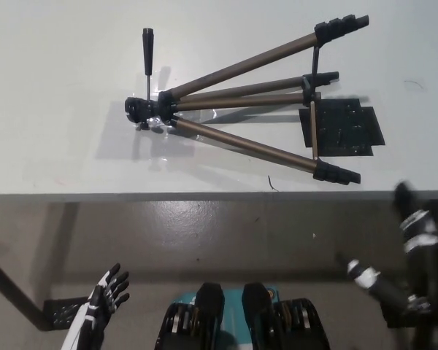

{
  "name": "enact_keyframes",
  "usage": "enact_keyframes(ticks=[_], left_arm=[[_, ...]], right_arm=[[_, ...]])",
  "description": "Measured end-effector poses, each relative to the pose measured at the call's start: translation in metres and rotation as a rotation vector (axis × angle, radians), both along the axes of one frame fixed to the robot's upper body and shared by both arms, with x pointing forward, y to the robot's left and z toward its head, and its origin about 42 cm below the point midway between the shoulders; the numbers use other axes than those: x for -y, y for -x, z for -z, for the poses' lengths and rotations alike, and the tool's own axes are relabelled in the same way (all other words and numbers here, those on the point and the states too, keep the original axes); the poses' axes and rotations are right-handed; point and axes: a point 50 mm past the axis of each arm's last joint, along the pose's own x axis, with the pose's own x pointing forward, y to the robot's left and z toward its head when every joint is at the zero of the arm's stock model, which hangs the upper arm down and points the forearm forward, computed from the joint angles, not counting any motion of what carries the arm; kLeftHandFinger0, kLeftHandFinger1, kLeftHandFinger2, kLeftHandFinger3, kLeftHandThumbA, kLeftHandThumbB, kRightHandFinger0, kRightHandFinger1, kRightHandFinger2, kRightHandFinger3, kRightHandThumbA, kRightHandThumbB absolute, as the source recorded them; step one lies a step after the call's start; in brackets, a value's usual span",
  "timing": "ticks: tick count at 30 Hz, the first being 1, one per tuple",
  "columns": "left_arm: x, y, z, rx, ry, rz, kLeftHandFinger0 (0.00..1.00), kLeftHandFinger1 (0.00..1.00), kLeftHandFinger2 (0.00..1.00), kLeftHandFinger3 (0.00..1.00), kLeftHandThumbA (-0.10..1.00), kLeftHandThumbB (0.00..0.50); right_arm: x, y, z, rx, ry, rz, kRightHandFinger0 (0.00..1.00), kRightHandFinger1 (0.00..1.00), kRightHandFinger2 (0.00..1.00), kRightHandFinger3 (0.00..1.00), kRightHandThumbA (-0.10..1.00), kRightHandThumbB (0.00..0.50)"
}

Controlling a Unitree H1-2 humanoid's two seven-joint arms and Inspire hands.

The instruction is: A tripod lies near the right hand side of the table and the robot grab a leg of the tripod using its right hand and put it up right.

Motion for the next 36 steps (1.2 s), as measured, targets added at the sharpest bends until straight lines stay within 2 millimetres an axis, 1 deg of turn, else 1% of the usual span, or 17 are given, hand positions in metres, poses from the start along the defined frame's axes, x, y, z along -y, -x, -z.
enact_keyframes(ticks=[2,4,5,7,8,9,11,12,14,18,22,23,25,28,31,33,36], left_arm=[[-0.001,-0.001,-0.001,0.002,-0.004,0.006,1.0,1.0,1.0,1.0,1.0,0.351],[-0.001,-0.002,-0.002,0.007,-0.006,0.01,1.0,1.0,1.0,1.0,1.0,0.362],[-0.001,-0.002,-0.002,0.01,-0.006,0.012,1.0,1.0,1.0,1.0,1.0,0.377],[-0.001,-0.004,-0.003,0.012,-0.006,0.015,1.0,1.0,1.0,1.0,1.0,0.38],[-0.001,-0.004,-0.003,0.013,-0.006,0.016,1.0,1.0,1.0,1.0,1.0,0.39],[-0.001,-0.004,-0.003,0.011,-0.006,0.016,1.0,1.0,1.0,1.0,1.0,0.392],[-0.001,-0.004,-0.002,0.01,-0.006,0.016,1.0,1.0,1.0,1.0,1.0,0.389],[-0.001,-0.003,-0.002,0.009,-0.006,0.016,1.0,1.0,1.0,1.0,1.0,0.387],[-0.001,-0.003,-0.002,0.008,-0.006,0.016,1.0,1.0,1.0,1.0,1.0,0.36],[-0.001,-0.003,-0.001,0.004,-0.005,0.016,1.0,1.0,1.0,1.0,1.0,0.369],[-0.001,-0.003,-0.001,0.001,-0.005,0.017,1.0,1.0,1.0,1.0,1.0,0.372],[-0.001,-0.003,0.0,0.0,-0.005,0.017,1.0,1.0,1.0,1.0,1.0,0.376],[-0.001,-0.003,0.0,0.0,-0.005,0.018,1.0,1.0,1.0,1.0,1.0,0.378],[-0.001,-0.003,0.0,-0.002,-0.005,0.02,1.0,1.0,1.0,1.0,1.0,0.37],[-0.001,-0.003,0.001,-0.006,-0.005,0.02,1.0,1.0,1.0,1.0,1.0,0.372],[-0.001,-0.002,0.002,-0.009,-0.004,0.02,1.0,1.0,1.0,1.0,1.0,0.352],[-0.001,-0.002,0.002,-0.01,-0.004,0.022,1.0,1.0,1.0,1.0,1.0,0.362]], right_arm=[[0.009,-0.006,-0.034,0.118,0.038,0.025,1.0,1.0,1.0,1.0,1.0,0.256],[0.016,-0.014,-0.071,0.23,0.089,0.048,1.0,1.0,1.0,1.0,1.0,0.285],[0.019,-0.019,-0.084,0.266,0.112,0.055,1.0,1.0,1.0,1.0,1.0,0.356],[0.022,-0.031,-0.121,0.354,0.172,0.056,1.0,1.0,1.0,1.0,1.0,0.369],[0.023,-0.035,-0.132,0.375,0.187,0.055,1.0,1.0,1.0,1.0,1.0,0.336],[0.023,-0.041,-0.146,0.397,0.216,0.052,1.0,1.0,1.0,1.0,1.0,0.33],[0.023,-0.052,-0.167,0.416,0.274,0.043,1.0,1.0,1.0,1.0,1.0,0.366],[0.022,-0.058,-0.178,0.426,0.307,0.037,1.0,1.0,1.0,1.0,1.0,0.364],[0.019,-0.07,-0.2,0.44,0.37,0.023,1.0,1.0,1.0,1.0,1.0,0.438],[0.004,-0.103,-0.24,0.436,0.487,-0.013,1.0,1.0,1.0,1.0,1.0,0.482],[-0.021,-0.14,-0.267,0.379,0.601,-0.056,1.0,1.0,1.0,1.0,1.0,0.477],[-0.03,-0.15,-0.275,0.362,0.634,-0.068,1.0,1.0,1.0,1.0,1.0,0.499],[-0.044,-0.167,-0.283,0.319,0.691,-0.088,1.0,1.0,1.0,1.0,1.0,0.5],[-0.069,-0.195,-0.294,0.241,0.801,-0.114,1.0,1.0,1.0,1.0,0.93,0.5],[-0.091,-0.217,-0.297,0.161,0.908,-0.134,1.0,1.0,1.0,1.0,0.93,0.5],[-0.109,-0.237,-0.297,0.076,1.009,-0.14,1.0,1.0,1.0,1.0,0.93,0.5],[-0.135,-0.261,-0.286,-0.039,1.162,-0.143,1.0,1.0,1.0,1.0,0.9,0.5]])
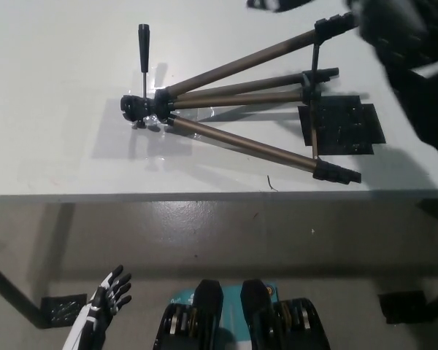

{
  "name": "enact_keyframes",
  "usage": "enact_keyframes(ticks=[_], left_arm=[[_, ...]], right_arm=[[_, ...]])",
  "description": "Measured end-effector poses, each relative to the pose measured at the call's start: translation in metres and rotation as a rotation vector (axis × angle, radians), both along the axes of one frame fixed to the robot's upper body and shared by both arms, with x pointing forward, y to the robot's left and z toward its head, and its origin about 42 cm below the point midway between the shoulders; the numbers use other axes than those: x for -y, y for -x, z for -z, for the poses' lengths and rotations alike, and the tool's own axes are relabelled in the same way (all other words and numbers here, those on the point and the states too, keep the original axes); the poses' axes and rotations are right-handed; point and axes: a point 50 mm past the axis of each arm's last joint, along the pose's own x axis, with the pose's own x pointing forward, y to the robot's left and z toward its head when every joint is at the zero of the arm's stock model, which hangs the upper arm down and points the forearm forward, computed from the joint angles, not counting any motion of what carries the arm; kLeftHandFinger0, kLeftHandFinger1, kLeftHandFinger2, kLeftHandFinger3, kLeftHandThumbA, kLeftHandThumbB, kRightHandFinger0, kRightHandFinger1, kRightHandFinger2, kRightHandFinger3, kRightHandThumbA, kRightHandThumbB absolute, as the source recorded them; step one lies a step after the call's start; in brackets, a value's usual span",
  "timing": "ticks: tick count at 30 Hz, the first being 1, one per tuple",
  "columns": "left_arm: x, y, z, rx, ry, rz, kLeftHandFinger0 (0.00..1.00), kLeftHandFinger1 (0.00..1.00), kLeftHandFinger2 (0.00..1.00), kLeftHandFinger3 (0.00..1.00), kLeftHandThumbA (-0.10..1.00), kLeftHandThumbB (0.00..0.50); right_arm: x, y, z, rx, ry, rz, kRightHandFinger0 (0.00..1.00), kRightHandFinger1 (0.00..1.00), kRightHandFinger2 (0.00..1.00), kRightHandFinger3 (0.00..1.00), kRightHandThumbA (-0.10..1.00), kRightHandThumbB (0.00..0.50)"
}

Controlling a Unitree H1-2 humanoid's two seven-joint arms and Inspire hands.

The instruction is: A tripod lies near the right hand side of the table and the robot grab a leg of the tripod using its right hand and put it up right.

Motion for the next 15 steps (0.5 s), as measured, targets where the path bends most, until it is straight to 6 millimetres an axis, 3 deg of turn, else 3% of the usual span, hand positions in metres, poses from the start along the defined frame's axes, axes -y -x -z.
enact_keyframes(ticks=[6,8,15], left_arm=[[-0.001,0.002,0.0,-0.001,-0.004,0.011,1.0,1.0,1.0,1.0,1.0,0.368],[-0.001,0.002,-0.001,0.0,-0.005,0.014,1.0,1.0,1.0,1.0,1.0,0.338],[-0.003,0.008,-0.002,0.0,-0.008,0.014,1.0,1.0,1.0,1.0,1.0,0.301]], right_arm=[[-0.05,-0.024,0.024,-0.095,0.309,0.085,1.0,1.0,1.0,1.0,0.94,0.5],[-0.061,-0.028,0.033,-0.109,0.383,0.108,1.0,1.0,1.0,1.0,0.94,0.5],[-0.068,-0.035,0.077,-0.191,0.52,0.17,1.0,1.0,1.0,1.0,0.97,0.5]])
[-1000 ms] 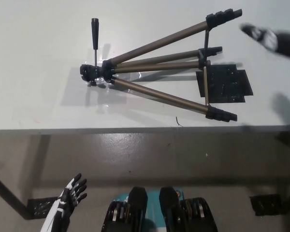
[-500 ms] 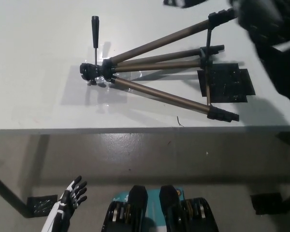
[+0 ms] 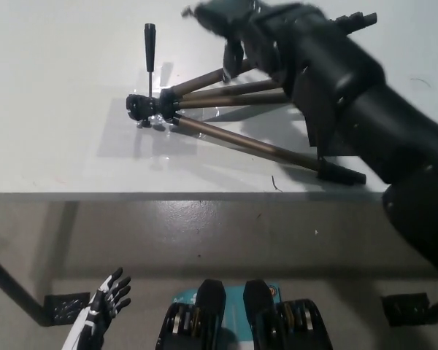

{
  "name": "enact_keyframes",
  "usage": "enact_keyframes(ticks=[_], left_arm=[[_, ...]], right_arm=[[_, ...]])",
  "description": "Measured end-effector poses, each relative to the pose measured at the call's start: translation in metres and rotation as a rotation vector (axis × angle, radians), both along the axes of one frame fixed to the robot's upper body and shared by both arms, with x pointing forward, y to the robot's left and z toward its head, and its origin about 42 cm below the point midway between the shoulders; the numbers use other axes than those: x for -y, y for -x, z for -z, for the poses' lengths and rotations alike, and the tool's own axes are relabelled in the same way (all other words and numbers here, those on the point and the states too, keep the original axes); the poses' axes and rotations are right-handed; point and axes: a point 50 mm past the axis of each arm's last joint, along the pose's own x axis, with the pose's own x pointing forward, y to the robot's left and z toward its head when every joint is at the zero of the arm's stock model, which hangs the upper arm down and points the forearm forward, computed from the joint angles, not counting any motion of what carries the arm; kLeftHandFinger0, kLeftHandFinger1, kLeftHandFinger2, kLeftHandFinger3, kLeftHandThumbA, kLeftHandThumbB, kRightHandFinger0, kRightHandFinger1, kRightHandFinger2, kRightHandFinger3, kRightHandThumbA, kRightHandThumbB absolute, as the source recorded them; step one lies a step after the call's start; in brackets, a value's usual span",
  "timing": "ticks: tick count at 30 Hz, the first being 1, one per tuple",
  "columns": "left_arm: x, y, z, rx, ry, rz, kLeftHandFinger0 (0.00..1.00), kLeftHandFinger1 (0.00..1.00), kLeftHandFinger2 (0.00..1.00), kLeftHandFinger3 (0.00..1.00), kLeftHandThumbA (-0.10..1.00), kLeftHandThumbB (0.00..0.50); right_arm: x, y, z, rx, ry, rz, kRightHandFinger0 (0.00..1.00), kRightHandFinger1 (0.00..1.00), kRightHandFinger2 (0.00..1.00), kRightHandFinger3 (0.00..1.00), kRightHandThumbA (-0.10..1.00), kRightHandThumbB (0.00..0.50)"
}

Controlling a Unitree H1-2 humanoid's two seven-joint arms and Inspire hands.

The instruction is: A tripod lies near the right hand side of the table and the robot grab a leg of the tripod using its right hand and put it up right.

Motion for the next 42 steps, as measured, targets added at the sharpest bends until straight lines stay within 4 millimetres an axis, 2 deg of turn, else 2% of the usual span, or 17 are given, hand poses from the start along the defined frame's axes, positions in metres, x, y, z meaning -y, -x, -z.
enact_keyframes(ticks=[9,12,13,14,15,16,17,19,20,21,22,26,33,35,37,41,42], left_arm=[[0.0,-0.001,-0.001,0.0,0.003,0.009,1.0,1.0,1.0,1.0,1.0,0.298],[0.0,-0.002,-0.001,0.002,0.003,0.009,1.0,1.0,1.0,1.0,1.0,0.287],[0.0,-0.002,-0.001,0.001,0.003,0.009,1.0,1.0,1.0,1.0,1.0,0.287],[0.0,-0.002,-0.001,0.001,0.003,0.009,1.0,1.0,1.0,1.0,1.0,0.288],[0.0,-0.002,-0.001,0.001,0.003,0.009,1.0,1.0,1.0,1.0,1.0,0.29],[-0.001,-0.001,-0.001,0.0,0.003,0.009,1.0,1.0,1.0,1.0,1.0,0.284],[-0.001,-0.001,0.0,-0.002,0.003,0.009,1.0,1.0,1.0,1.0,1.0,0.282],[-0.001,-0.001,0.0,-0.004,0.003,0.009,1.0,1.0,1.0,1.0,1.0,0.281],[0.0,-0.001,0.0,-0.004,0.003,0.01,1.0,1.0,1.0,1.0,1.0,0.282],[0.0,-0.001,0.0,-0.005,0.003,0.01,1.0,1.0,1.0,1.0,1.0,0.301],[-0.001,-0.001,0.0,-0.006,0.003,0.011,1.0,1.0,1.0,1.0,1.0,0.308],[0.0,-0.001,0.0,-0.009,0.003,0.012,1.0,1.0,1.0,1.0,1.0,0.308],[0.0,-0.001,0.001,-0.01,0.003,0.016,1.0,1.0,1.0,1.0,1.0,0.303],[0.0,-0.001,0.001,-0.011,0.002,0.016,1.0,1.0,1.0,1.0,1.0,0.31],[0.0,-0.001,0.001,-0.011,0.002,0.017,1.0,1.0,1.0,1.0,1.0,0.316],[0.0,-0.001,0.001,-0.011,0.0,0.017,1.0,1.0,1.0,1.0,1.0,0.288],[0.0,-0.001,0.001,-0.011,-0.001,0.018,1.0,1.0,1.0,1.0,1.0,0.289]], right_arm=[[0.029,-0.009,0.042,-0.07,0.076,0.097,1.0,1.0,1.0,1.0,0.97,0.5],[0.035,-0.011,0.047,-0.056,0.119,0.113,1.0,1.0,1.0,1.0,0.76,0.462],[0.038,-0.012,0.05,-0.036,0.15,0.119,0.96,0.94,1.0,1.0,0.45,0.323],[0.039,-0.012,0.052,-0.008,0.178,0.119,0.61,0.64,0.75,1.0,0.29,0.258],[0.04,-0.013,0.054,0.011,0.196,0.118,0.16,0.21,0.32,0.8,0.15,0.376],[0.041,-0.013,0.056,0.03,0.208,0.115,0.01,0.01,0.22,0.66,0.03,0.364],[0.042,-0.012,0.059,0.055,0.214,0.107,0.0,0.01,0.22,0.63,0.02,0.364],[0.043,-0.012,0.063,0.091,0.217,0.094,0.0,0.12,0.43,0.48,-0.08,0.312],[0.044,-0.012,0.064,0.112,0.215,0.086,0.0,0.14,0.45,0.41,-0.08,0.325],[0.045,-0.012,0.065,0.129,0.212,0.08,0.0,0.17,0.53,0.33,-0.1,0.292],[0.046,-0.012,0.066,0.143,0.209,0.074,0.0,0.18,0.55,0.34,-0.1,0.29],[0.054,-0.012,0.071,0.212,0.194,0.048,0.0,0.03,0.39,0.26,-0.1,0.303],[0.064,-0.011,0.082,0.291,0.142,-0.005,0.0,0.0,0.38,0.12,-0.1,0.285],[0.066,-0.01,0.084,0.304,0.122,-0.016,0.0,0.12,0.68,0.15,-0.1,0.213],[0.068,-0.01,0.084,0.315,0.082,-0.019,0.0,0.21,0.76,0.14,-0.1,0.168],[0.073,-0.011,0.079,0.323,-0.082,-0.001,0.0,0.17,0.65,0.33,-0.1,0.084],[0.075,-0.012,0.075,0.324,-0.135,0.013,0.0,0.2,0.69,0.47,-0.1,0.059]])
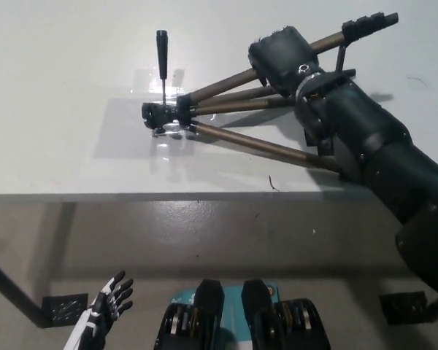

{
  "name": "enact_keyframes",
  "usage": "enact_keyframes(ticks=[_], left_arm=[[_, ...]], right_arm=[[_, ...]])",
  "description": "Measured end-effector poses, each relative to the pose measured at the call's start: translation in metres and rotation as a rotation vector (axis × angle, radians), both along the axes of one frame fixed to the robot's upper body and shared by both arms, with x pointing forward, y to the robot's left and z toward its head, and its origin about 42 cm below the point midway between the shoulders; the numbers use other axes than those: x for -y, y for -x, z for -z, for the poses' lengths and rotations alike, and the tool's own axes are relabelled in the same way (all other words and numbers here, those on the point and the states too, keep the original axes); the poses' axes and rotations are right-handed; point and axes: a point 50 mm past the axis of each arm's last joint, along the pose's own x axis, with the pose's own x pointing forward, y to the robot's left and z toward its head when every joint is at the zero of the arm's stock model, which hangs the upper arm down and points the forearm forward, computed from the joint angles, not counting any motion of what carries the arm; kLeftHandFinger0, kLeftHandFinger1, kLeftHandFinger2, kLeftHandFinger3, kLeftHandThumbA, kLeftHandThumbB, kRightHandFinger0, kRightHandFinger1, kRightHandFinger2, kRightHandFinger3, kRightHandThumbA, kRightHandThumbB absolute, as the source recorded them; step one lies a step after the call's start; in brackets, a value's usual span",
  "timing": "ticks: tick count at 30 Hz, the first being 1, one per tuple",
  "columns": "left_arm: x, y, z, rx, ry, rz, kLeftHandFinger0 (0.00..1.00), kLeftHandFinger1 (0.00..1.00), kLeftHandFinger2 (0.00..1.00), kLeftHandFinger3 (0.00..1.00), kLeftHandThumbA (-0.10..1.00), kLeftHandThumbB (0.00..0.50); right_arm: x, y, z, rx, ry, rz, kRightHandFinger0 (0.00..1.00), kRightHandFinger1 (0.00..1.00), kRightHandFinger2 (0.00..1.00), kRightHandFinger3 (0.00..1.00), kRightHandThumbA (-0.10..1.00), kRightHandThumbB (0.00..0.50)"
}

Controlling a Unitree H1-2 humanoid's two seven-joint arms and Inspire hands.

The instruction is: A tripod lies near the right hand side of the table and the robot grab a leg of the tripod using its right hand and put it up right.

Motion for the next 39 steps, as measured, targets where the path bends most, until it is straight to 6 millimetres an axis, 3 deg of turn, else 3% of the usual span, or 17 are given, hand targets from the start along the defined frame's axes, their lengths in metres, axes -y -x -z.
enact_keyframes(ticks=[3,5,9,14,20,23,26,31,36,39], left_arm=[[0.0,0.0,0.0,0.0,-0.003,0.001,1.0,1.0,1.0,1.0,1.0,0.284],[0.0,0.0,0.0,-0.001,-0.005,0.001,1.0,1.0,1.0,1.0,1.0,0.294],[0.0,0.001,0.001,-0.003,-0.01,0.002,1.0,1.0,1.0,1.0,1.0,0.299],[0.001,0.002,0.001,-0.006,-0.018,0.006,1.0,1.0,1.0,1.0,1.0,0.289],[0.001,0.007,0.004,-0.014,-0.031,0.009,1.0,1.0,1.0,1.0,1.0,0.305],[0.001,0.009,0.005,-0.016,-0.036,0.009,1.0,1.0,1.0,1.0,1.0,0.296],[0.001,0.01,0.005,-0.015,-0.037,0.009,1.0,1.0,1.0,1.0,1.0,0.292],[0.001,0.01,0.005,-0.011,-0.037,0.009,1.0,1.0,1.0,1.0,1.0,0.301],[0.001,0.011,0.005,-0.011,-0.036,0.009,1.0,1.0,1.0,1.0,1.0,0.284],[0.001,0.011,0.005,-0.009,-0.036,0.009,1.0,1.0,1.0,1.0,1.0,0.296]], right_arm=[[0.005,-0.002,-0.01,0.006,-0.152,0.013,0.0,0.27,0.73,0.7,-0.1,0.052],[0.012,-0.004,-0.018,0.009,-0.28,0.037,0.0,0.25,0.68,0.66,-0.1,0.046],[0.023,-0.008,-0.03,0.02,-0.485,0.078,0.0,0.12,0.53,0.53,-0.1,0.061],[0.037,-0.011,-0.052,0.059,-0.753,0.123,0.0,0.1,0.55,0.56,-0.1,0.038],[0.041,-0.012,-0.088,0.147,-1.038,0.136,0.0,0.01,0.44,0.42,-0.1,0.057],[0.036,-0.011,-0.098,0.174,-1.149,0.133,0.0,0.01,0.43,0.41,-0.09,0.055],[0.03,-0.009,-0.096,0.171,-1.223,0.139,0.0,0.09,0.51,0.47,-0.1,0.058],[0.024,-0.006,-0.074,0.138,-1.299,0.169,0.0,0.08,0.49,0.45,-0.1,0.063],[0.022,-0.003,-0.039,0.085,-1.351,0.221,0.0,0.0,0.33,0.34,-0.1,0.057],[0.02,0.0,-0.016,0.053,-1.371,0.253,0.0,0.0,0.33,0.35,-0.1,0.057]])
